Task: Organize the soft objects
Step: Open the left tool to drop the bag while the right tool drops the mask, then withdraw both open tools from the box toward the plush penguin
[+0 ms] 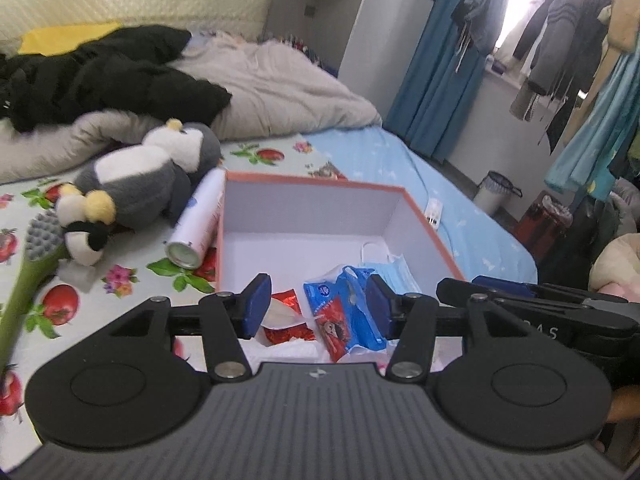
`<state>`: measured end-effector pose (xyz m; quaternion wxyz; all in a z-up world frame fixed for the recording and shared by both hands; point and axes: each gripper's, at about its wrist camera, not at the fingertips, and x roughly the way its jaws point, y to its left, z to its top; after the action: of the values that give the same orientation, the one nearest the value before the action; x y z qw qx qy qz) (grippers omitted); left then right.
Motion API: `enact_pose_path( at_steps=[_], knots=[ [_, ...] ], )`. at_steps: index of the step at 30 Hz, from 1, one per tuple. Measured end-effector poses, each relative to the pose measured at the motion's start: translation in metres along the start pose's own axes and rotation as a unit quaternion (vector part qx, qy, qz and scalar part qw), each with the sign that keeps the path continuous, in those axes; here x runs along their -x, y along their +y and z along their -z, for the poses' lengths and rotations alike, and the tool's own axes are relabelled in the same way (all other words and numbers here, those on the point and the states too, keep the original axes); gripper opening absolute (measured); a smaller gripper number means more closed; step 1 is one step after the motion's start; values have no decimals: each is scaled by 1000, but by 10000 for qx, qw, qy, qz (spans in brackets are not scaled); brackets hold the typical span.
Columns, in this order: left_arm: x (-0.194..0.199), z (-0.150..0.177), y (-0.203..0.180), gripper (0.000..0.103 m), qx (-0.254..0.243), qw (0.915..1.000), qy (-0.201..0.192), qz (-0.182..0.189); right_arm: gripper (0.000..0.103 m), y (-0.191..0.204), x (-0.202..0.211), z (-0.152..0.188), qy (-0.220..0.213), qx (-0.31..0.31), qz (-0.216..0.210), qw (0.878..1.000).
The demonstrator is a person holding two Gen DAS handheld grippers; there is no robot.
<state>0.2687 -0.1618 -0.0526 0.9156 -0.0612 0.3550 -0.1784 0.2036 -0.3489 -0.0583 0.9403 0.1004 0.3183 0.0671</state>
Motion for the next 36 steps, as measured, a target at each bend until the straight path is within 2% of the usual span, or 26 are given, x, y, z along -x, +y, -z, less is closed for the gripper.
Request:
enact_pose_path(
  at_steps=[10,18,26,36],
  knots=[
    [91,21,4,59,77,9988,-468,-78,49,40,54,9,-367,321,-293,9984],
    [152,49,14,59,250,9964,-767,-245,49,65,81,28,-469,428,-670,9957],
    [187,84,34,59,416,9941,-790,-617,50,100,68,51,-99,638,-1069,9922],
    [217,113,68,59,822,9862,-918,-1109,49,132,72,65,-1,920,-1463,9850]
  ],
)
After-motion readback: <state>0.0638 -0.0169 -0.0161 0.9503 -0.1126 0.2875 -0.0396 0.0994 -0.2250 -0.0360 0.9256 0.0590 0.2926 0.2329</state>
